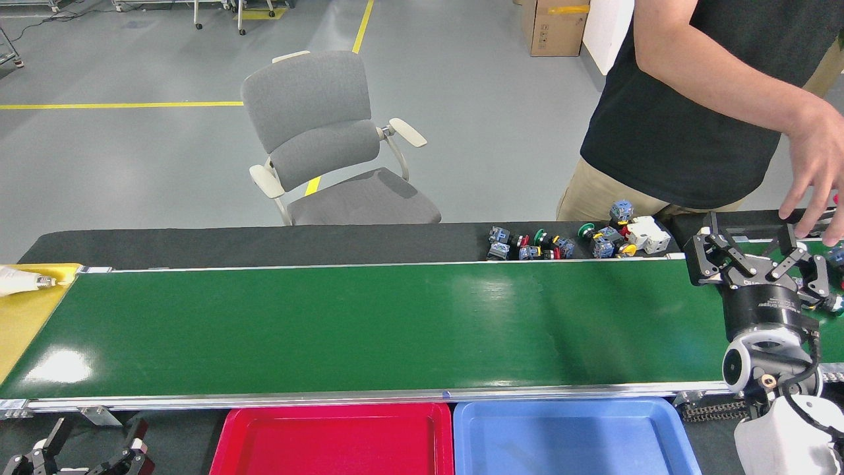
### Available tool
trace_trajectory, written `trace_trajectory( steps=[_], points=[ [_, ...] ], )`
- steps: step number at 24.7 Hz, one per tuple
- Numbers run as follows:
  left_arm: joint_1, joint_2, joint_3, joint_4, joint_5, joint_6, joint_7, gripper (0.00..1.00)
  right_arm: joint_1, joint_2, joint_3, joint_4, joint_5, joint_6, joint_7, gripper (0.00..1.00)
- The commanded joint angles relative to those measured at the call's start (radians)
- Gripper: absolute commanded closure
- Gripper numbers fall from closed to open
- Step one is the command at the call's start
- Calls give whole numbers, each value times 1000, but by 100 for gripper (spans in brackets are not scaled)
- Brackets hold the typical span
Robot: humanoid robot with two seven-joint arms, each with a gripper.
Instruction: Pick switch part from conveyor to tray
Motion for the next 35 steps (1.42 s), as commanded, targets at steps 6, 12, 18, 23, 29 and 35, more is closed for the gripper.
trace_trajectory(
  steps=[6,12,18,23,29,35],
  points=[
    [-18,10,-27,20,5,-5,9,0,134,81,18,-17,-44,1,-5,1],
    [-43,9,-28,59,8,-7,14,0,376,83,101,-156,-35,-5,-14,1],
    [-54,7,-28,60,17,-10,14,0,394,83,106,-167,-18,-4,-105,1],
    [-63,10,-30,59,37,-11,14,0,414,77,107,-166,-16,-7,-156,1],
    [-81,12,-59,59,35,-11,14,0,408,64,97,-132,-20,4,-145,1],
    [-84,12,-62,60,34,-11,14,0,322,21,91,-24,-29,7,-11,1]
  ],
)
